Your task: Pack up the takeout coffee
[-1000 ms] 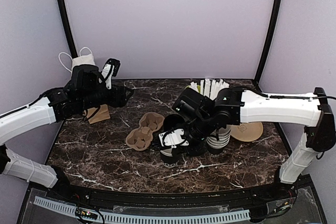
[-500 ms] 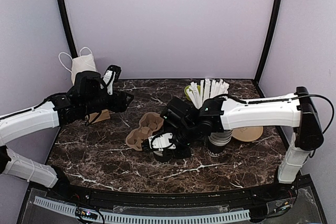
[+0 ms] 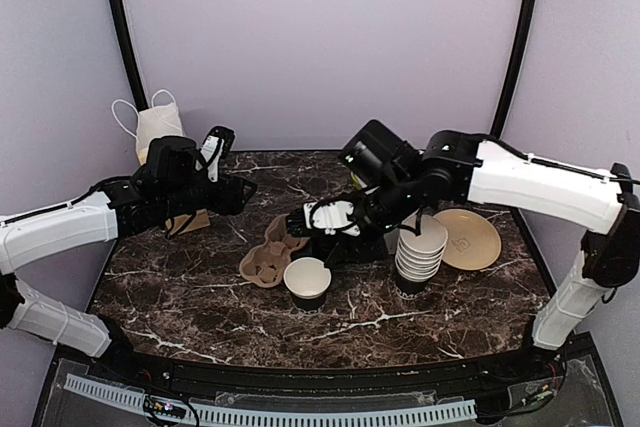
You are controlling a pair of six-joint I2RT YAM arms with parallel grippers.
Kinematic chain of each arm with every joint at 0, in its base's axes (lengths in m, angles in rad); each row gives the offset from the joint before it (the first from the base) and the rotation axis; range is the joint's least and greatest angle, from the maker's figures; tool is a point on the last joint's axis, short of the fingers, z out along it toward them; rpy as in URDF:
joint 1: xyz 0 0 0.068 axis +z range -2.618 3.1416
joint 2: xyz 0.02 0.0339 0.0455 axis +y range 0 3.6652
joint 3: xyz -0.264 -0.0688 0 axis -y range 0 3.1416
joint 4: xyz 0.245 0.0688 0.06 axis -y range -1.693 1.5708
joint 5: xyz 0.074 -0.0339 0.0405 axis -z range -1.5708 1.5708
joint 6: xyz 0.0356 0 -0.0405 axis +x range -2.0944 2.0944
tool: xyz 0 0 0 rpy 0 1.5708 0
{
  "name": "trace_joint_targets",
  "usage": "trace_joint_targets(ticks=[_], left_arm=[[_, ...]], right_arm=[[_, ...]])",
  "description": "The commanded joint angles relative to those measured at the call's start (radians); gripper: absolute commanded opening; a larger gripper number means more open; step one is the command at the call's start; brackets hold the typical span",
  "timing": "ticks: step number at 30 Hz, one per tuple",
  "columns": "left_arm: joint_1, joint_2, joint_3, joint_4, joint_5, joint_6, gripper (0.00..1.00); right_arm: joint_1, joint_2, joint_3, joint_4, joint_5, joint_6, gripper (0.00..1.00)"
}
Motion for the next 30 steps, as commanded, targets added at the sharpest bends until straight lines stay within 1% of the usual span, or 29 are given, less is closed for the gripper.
trace_joint_targets(ticks=[1, 4, 5, 6, 9, 11, 14, 17, 21, 27, 30], left_arm=[[0.009, 0.016, 0.019, 0.045, 0.018, 0.005, 0.71], [0.01, 0.039, 0.021, 0.052, 0.021, 0.005, 0.72], [0.01, 0.048, 0.022, 0.052, 0.021, 0.006, 0.72], [0.01, 0.052, 0.025, 0.053, 0.021, 0.007, 0.73], [0.011, 0.07, 0.032, 0.054, 0.021, 0.007, 0.73], [0.013, 0.078, 0.035, 0.054, 0.021, 0.008, 0.73], [0.013, 0.084, 0.035, 0.058, 0.022, 0.001, 0.73], [0.013, 0.077, 0.027, 0.063, 0.032, -0.011, 0.73], [0.013, 0.064, 0.015, 0.068, 0.031, -0.015, 0.73], [0.013, 0.049, -0.001, 0.078, 0.03, -0.01, 0.73], [0.013, 0.05, -0.003, 0.079, 0.03, -0.003, 0.73]], right_arm=[[-0.098, -0.159, 0.001, -0.15, -0.049, -0.055, 0.41], [-0.214, -0.243, -0.043, -0.212, -0.097, -0.093, 0.45], [-0.242, -0.268, -0.055, -0.224, -0.102, -0.102, 0.47], [-0.26, -0.292, -0.07, -0.255, -0.112, -0.12, 0.52], [-0.275, -0.355, -0.126, -0.304, -0.104, -0.149, 0.64], [-0.278, -0.388, -0.182, -0.303, -0.088, -0.142, 0.66], [-0.279, -0.418, -0.263, -0.29, -0.06, -0.126, 0.64], [-0.282, -0.422, -0.308, -0.276, -0.043, -0.111, 0.61], [-0.282, -0.407, -0.301, -0.263, -0.02, -0.091, 0.58], [-0.285, -0.419, -0.239, -0.278, -0.024, -0.08, 0.56], [-0.287, -0.41, -0.273, -0.257, 0.009, -0.071, 0.52]])
